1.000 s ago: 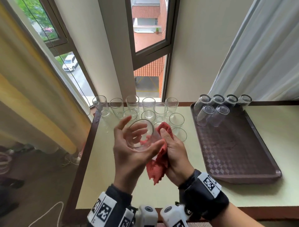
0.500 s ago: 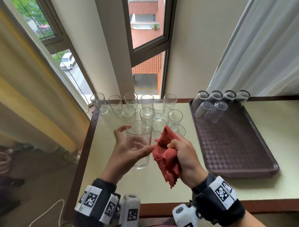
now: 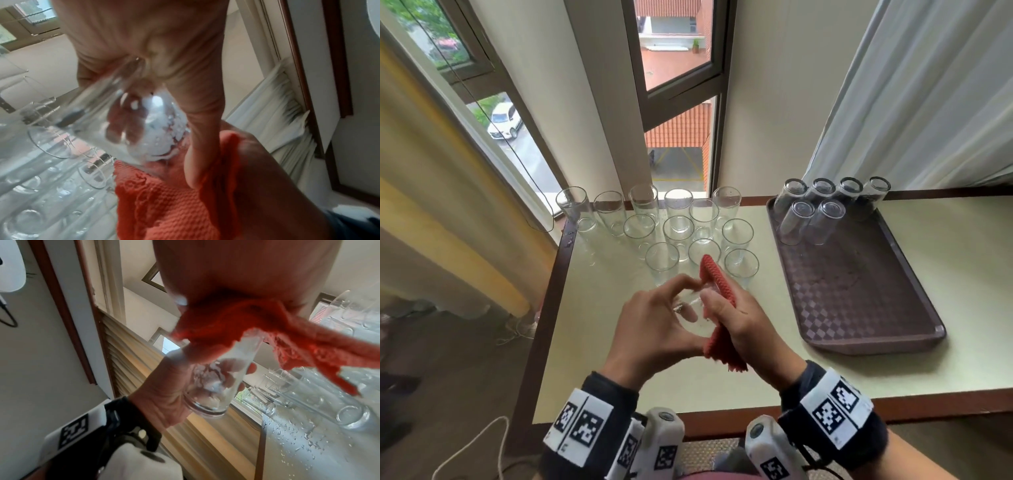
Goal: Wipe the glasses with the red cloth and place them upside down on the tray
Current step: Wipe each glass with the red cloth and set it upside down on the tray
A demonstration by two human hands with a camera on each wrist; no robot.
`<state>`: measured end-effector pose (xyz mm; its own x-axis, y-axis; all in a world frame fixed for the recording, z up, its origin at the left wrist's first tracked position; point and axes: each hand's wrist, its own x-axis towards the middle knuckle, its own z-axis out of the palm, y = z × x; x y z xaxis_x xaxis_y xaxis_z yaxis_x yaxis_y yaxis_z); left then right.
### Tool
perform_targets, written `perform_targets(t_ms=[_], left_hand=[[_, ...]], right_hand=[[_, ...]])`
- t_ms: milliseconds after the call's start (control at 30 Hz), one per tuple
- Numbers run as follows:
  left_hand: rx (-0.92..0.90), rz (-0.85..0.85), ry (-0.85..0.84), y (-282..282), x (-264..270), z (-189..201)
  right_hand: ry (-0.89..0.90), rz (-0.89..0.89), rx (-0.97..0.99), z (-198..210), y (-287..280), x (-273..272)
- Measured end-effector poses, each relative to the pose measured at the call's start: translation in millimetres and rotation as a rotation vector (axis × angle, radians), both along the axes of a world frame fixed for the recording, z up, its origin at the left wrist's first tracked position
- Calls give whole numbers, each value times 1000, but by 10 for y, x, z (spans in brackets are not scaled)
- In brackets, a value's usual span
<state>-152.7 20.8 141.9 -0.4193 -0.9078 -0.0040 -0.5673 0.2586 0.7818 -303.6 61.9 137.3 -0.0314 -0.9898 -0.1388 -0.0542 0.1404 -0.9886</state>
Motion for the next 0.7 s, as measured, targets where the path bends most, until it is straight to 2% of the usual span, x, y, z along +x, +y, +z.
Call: perform_targets(t_ms=[100, 200, 300, 500, 600, 700], left_hand=[[62, 68, 53, -6, -28, 34], [172, 88, 128, 0, -5, 42], [122, 42, 99, 1, 14, 68], [-87, -61, 5, -26, 21, 252], [-90, -33, 20, -50, -18, 286], [12, 18, 127, -80, -65, 253]], right_hand=[[36, -3, -24, 92, 50, 8], [-32, -26, -41, 137, 152, 43], [-101, -17, -75, 136, 204, 65], [-129, 16, -72, 164, 128, 35], [-106, -8, -88, 203, 132, 9], [-77, -33, -113, 234, 129, -35]])
